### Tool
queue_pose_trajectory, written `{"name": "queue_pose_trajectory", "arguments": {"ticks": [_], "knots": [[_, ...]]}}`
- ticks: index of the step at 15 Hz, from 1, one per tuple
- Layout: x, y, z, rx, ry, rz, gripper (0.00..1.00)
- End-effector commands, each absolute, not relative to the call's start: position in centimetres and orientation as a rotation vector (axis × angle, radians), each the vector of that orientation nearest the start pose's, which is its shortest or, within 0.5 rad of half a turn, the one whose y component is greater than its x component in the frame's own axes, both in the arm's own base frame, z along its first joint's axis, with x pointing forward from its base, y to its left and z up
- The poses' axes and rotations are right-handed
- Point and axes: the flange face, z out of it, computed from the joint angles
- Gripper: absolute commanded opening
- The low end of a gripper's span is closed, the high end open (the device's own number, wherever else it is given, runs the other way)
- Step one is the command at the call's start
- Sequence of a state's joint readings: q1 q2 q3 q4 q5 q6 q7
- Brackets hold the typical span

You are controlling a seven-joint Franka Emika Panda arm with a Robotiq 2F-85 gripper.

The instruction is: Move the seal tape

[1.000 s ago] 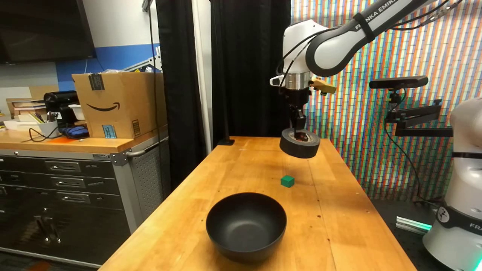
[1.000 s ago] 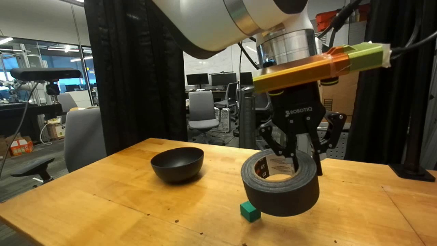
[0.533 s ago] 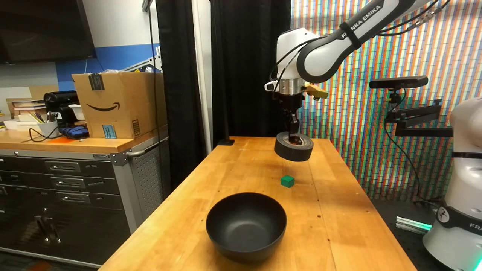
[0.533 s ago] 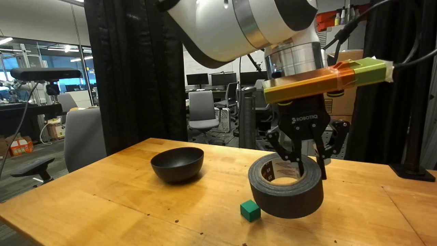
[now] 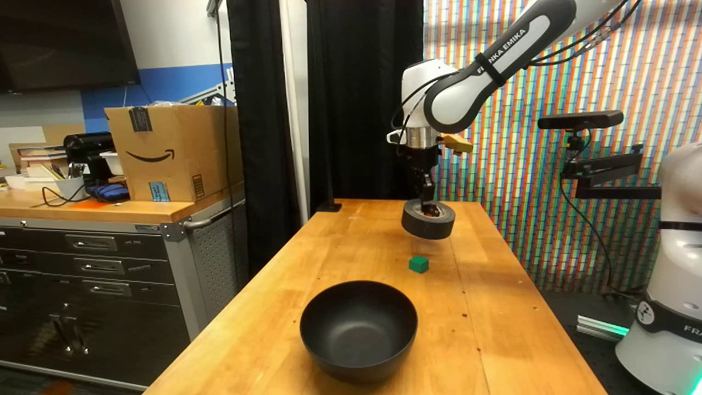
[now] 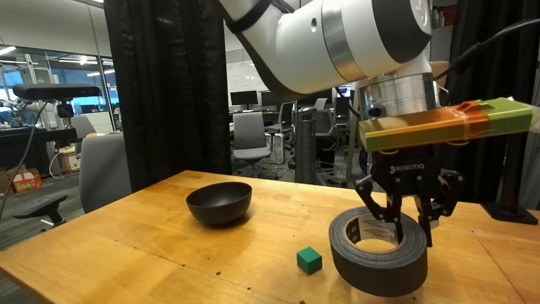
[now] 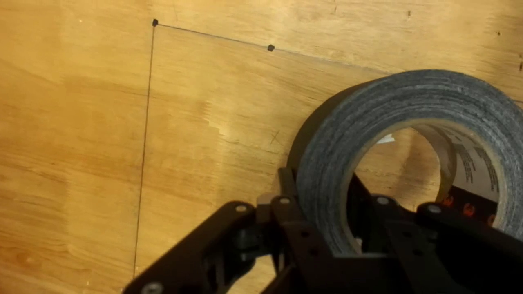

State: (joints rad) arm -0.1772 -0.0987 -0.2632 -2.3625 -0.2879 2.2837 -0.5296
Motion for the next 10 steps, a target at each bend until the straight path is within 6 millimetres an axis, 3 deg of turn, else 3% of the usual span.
{"name": "queue_pose_trajectory", "arguments": {"ticks": [1,10], "knots": [[45.2,-22.9,37.3,-3.28,-0.479,0.085,0.08],[46.9,-23.4,35.6,-3.26,-0.49,0.122,0.08]]}}
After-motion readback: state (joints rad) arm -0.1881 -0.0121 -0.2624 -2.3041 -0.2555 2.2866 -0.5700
